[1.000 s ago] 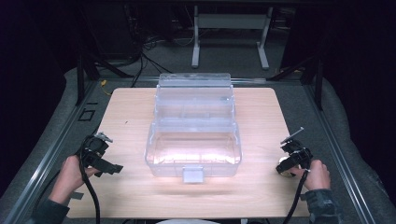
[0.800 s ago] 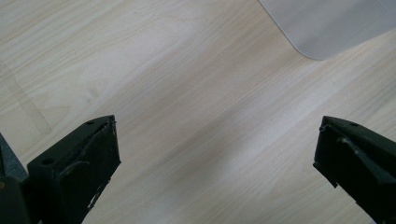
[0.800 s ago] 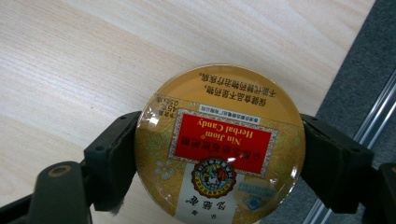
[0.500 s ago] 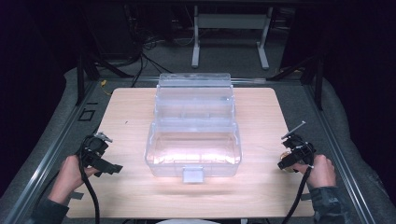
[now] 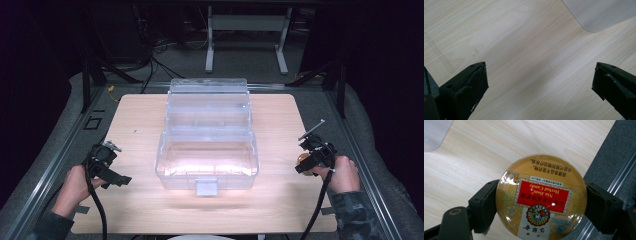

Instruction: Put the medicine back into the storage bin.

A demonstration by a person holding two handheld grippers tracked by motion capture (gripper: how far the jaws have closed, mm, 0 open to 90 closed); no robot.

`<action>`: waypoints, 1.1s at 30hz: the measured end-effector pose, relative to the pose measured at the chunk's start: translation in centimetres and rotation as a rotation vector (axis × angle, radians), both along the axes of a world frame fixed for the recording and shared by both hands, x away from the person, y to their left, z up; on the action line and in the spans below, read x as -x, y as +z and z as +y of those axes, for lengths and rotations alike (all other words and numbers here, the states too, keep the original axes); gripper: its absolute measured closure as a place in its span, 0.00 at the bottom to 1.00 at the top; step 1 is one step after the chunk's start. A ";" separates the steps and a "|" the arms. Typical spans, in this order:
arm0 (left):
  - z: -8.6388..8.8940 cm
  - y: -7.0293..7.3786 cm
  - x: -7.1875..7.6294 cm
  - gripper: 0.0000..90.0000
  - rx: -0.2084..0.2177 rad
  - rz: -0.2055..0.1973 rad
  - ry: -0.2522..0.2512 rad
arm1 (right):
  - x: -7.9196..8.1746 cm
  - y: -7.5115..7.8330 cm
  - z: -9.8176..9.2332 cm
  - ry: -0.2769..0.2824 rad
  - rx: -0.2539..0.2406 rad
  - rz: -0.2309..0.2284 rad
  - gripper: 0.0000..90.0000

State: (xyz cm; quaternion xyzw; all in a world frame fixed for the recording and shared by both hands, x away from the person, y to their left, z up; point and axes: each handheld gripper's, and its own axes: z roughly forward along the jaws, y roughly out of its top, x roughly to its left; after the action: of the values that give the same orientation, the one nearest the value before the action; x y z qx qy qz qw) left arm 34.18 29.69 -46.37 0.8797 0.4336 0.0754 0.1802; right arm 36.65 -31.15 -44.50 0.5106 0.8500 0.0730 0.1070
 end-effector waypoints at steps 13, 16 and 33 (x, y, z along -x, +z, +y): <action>0.0 0.1 0.0 0.00 -0.001 -0.009 -0.015 | -1.2 2.3 2.0 0.063 -0.001 -0.022 0.22; 0.0 0.1 0.0 0.00 -0.006 -0.012 -0.026 | -1.6 2.7 2.6 0.075 0.007 -0.031 0.22; -0.1 0.0 0.0 0.00 0.006 -0.007 -0.026 | -2.9 4.9 5.5 0.145 0.014 -0.052 0.22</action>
State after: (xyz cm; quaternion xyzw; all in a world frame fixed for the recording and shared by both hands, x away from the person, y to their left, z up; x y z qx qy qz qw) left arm 34.18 29.59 -46.33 0.8845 0.4216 0.0748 0.1853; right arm 39.55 -25.61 -39.62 0.4448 0.8823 0.0877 0.1269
